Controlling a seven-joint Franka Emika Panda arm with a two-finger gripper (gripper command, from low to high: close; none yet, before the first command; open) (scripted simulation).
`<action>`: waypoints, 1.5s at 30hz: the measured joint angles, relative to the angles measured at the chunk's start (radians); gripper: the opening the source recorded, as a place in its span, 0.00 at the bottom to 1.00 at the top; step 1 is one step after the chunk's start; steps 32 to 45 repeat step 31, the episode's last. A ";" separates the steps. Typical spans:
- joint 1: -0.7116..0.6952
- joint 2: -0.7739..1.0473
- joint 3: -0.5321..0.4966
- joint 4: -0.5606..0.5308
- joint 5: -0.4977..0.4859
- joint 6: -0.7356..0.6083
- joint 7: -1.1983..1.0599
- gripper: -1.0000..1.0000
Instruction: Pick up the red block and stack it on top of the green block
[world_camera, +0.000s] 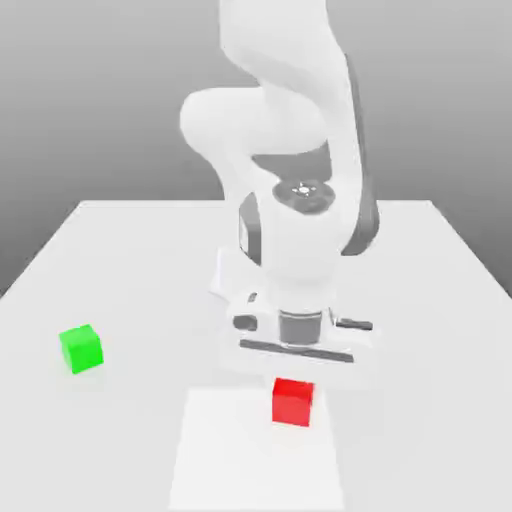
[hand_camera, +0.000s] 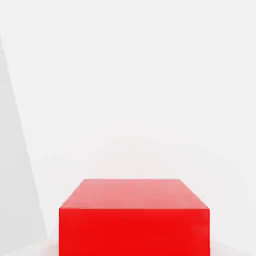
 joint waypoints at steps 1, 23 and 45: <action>0.001 -0.028 0.005 -0.004 0.018 -0.024 -0.013 0.00; -0.592 -0.233 -0.461 -0.037 -0.062 -0.196 -0.039 0.00; -0.579 -0.032 -0.437 -0.030 0.128 -0.011 -0.172 1.00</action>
